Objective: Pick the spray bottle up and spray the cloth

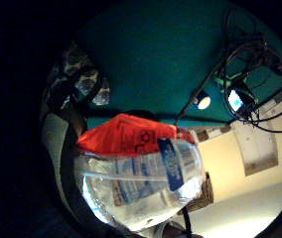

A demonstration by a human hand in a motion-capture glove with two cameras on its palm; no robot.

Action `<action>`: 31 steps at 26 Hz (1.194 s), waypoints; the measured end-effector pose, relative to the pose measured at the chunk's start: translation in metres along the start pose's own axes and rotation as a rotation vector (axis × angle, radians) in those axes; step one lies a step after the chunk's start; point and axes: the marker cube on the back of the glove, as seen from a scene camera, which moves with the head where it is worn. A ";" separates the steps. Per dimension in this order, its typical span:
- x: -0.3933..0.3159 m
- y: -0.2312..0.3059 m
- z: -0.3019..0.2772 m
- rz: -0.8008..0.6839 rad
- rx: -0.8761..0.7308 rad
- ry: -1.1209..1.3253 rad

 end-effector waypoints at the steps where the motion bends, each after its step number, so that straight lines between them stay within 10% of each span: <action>1: -0.005 0.004 -0.005 -0.022 0.010 -0.021; 31: -0.197 0.083 -0.055 -0.980 0.669 -0.706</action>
